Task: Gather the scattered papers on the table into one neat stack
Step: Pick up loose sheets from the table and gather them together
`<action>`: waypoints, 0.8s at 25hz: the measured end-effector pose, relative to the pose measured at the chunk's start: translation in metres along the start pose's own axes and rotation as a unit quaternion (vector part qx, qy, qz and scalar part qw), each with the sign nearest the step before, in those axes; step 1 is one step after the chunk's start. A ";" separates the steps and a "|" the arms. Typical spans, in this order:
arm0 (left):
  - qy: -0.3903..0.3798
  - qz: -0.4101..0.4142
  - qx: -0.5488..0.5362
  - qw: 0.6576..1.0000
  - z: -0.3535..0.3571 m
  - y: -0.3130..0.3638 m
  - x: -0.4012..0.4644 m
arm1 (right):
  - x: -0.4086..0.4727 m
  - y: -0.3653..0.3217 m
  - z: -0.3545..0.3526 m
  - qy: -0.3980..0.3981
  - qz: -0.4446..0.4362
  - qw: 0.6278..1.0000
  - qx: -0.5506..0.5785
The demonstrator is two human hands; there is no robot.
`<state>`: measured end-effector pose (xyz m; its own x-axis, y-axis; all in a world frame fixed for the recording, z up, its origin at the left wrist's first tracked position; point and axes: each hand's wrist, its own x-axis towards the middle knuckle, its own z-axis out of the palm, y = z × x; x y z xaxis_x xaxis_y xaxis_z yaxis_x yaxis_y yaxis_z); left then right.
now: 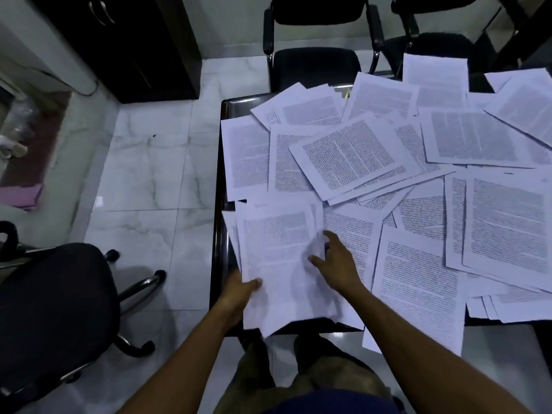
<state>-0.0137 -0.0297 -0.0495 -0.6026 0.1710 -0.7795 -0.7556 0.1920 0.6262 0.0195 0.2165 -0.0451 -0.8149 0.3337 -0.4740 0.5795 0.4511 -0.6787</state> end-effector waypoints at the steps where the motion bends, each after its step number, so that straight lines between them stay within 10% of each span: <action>1: -0.026 -0.009 -0.013 1.000 -0.010 -0.002 -0.002 | -0.002 -0.001 0.002 0.015 0.023 0.999 0.022; 12: -0.068 -0.007 0.048 0.996 -0.048 0.015 0.015 | -0.012 -0.029 0.051 -0.032 0.145 0.959 0.241; 20: -0.277 0.025 0.004 0.961 -0.091 0.065 0.010 | -0.026 -0.088 -0.012 -0.110 0.021 0.908 0.404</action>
<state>-0.0922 -0.1037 -0.0178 -0.4074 0.6671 -0.6238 -0.7267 0.1769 0.6638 -0.0103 0.1786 0.0335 -0.8268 0.1225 -0.5490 0.4841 -0.3420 -0.8054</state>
